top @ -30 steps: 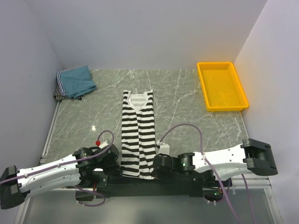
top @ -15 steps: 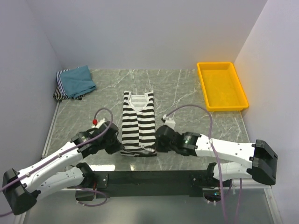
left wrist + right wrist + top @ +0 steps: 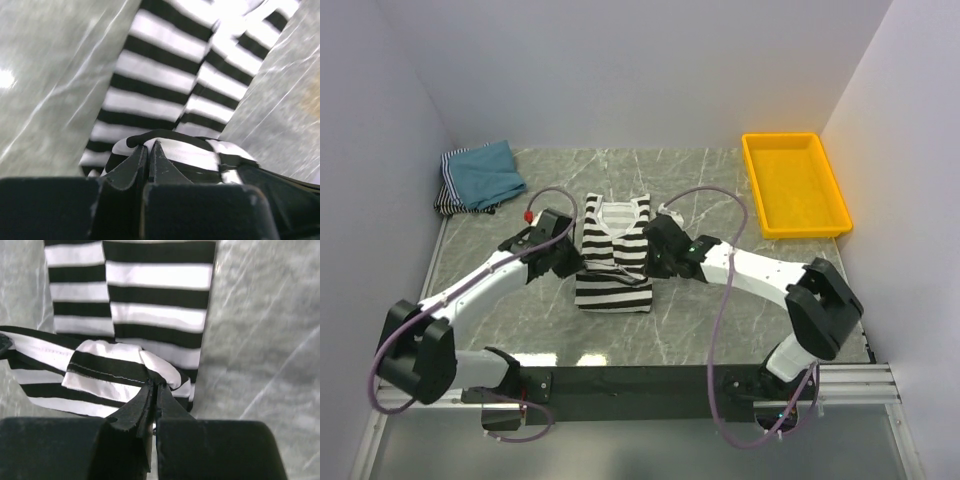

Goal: Fold and stack the tank tops
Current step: Fold the tank top

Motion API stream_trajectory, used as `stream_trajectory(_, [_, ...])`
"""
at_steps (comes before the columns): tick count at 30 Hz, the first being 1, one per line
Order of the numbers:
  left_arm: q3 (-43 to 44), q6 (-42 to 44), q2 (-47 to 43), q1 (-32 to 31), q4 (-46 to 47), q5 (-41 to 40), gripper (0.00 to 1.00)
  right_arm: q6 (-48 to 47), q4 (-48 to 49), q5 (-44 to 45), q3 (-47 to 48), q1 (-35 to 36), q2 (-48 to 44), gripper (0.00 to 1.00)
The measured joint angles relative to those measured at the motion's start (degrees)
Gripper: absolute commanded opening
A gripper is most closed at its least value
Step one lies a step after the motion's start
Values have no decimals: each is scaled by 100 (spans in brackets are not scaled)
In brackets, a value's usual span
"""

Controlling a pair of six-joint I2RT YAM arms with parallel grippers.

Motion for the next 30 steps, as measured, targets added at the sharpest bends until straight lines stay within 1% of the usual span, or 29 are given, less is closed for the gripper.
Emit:
stream_trajectory(6, [426,151,798,214,579,155,1,-214,118,-151,457,-326,623,0])
stream_trajectory(13, [704,199,1399,380,857,205,1,-315,251,-291,809,-505,1047,0])
stream_trajectory(14, [721,214,1432,400,874,205,1,-323,278,-319,841,-531,1108,3])
stream_trajectory(15, [743,229,1469,420,898,210,1,-334,304,-341,861,-553,1154,8])
stream_trajectory(16, [772,234,1510,446,929,223,12,-341,339,-372,870,-581,1204,15])
stream_trajectory(17, [800,245,1550,461,953,225,15,-337,363,-389,872,-610,1246,26])
stream_trajectory(18, [844,251,1611,479,968,227,25,-345,369,-404,872,-640,1276,30])
stream_trajectory(20, [907,295,1729,520,1069,267,38,-372,391,-424,872,-697,1314,39])
stream_trajectory(21, [916,302,1766,553,1126,289,44,-378,400,-435,872,-719,1316,41])
stream_trajectory(22, [916,302,1781,588,1169,315,52,-389,411,-437,872,-750,1316,44])
stream_trajectory(25, [977,328,1773,708,1231,328,59,-437,420,-422,955,-831,1316,45])
stream_trajectory(27, [1082,385,1757,774,1228,330,60,-507,415,-361,1082,-870,1314,45])
stream_trajectory(30, [1202,431,1576,822,1231,352,57,-616,422,-221,1235,-887,1250,45])
